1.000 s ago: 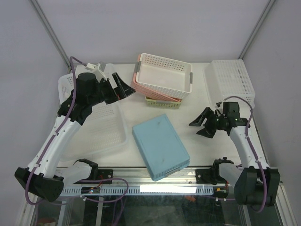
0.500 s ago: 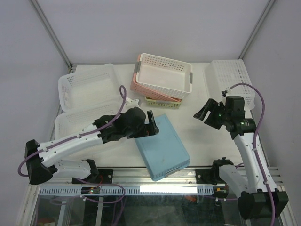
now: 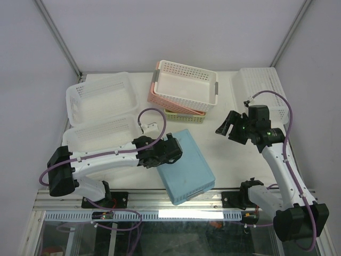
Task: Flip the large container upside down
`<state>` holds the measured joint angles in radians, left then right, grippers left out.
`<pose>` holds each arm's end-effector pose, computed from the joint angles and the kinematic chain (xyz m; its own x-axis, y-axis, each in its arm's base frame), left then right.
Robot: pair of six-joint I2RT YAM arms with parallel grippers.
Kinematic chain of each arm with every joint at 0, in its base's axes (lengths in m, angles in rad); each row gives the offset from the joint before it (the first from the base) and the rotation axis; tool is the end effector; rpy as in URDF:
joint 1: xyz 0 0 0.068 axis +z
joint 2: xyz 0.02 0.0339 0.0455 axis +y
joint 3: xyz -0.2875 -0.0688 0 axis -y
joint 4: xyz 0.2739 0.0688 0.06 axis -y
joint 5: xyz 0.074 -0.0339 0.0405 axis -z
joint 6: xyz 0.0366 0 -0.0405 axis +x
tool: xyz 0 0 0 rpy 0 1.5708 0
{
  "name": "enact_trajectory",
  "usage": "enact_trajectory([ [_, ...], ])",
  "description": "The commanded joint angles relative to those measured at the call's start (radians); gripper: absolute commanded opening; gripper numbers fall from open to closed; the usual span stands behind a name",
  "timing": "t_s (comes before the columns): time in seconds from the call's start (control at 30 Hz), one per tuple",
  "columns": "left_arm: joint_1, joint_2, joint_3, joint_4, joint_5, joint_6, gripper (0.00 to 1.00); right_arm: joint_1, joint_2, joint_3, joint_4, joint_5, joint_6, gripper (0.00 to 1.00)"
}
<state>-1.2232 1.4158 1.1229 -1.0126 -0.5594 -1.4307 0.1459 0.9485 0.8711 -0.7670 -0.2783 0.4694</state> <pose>0.1146 -0.2592 0.2746 -0.7880 -0.2887 -0.5437 -0.2208 0.9570 -0.1881 0.1990 0.0394 0.3041 -0.8045 0.3214 -0.4994 0.0489 0.8739 0.4836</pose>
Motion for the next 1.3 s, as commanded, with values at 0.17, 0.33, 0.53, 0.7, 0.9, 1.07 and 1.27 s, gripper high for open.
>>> enact_trajectory([
  [0.17, 0.017, -0.048, -0.118, 0.164, 0.008, 0.026, 0.99, 0.004, -0.007, 0.021, 0.054, 0.019, -0.020, 0.74],
  [0.33, 0.015, -0.024, -0.096, 0.359, 0.041, 0.248, 0.99, 0.006, -0.005, 0.046, 0.001, 0.100, -0.021, 0.72],
  [0.53, 0.016, 0.172, 0.057, 0.519, 0.146, 0.435, 0.99, 0.006, -0.007, 0.117, -0.107, 0.292, -0.002, 0.73],
  [0.7, 0.020, 0.315, 0.190, 0.625, 0.240, 0.514, 0.99, 0.006, -0.016, 0.110, -0.168, 0.314, 0.033, 0.73],
  [0.9, 0.041, 0.437, 0.298, 0.756, 0.389, 0.592, 0.99, 0.007, -0.034, 0.141, -0.232, 0.349, 0.062, 0.73],
  [1.07, 0.051, 0.542, 0.397, 0.815, 0.500, 0.633, 0.99, 0.006, -0.081, 0.255, -0.345, 0.556, 0.123, 0.74],
  [1.27, 0.070, 0.629, 0.467, 0.891, 0.600, 0.647, 0.99, 0.004, -0.107, 0.453, -0.426, 0.752, 0.229, 0.75],
])
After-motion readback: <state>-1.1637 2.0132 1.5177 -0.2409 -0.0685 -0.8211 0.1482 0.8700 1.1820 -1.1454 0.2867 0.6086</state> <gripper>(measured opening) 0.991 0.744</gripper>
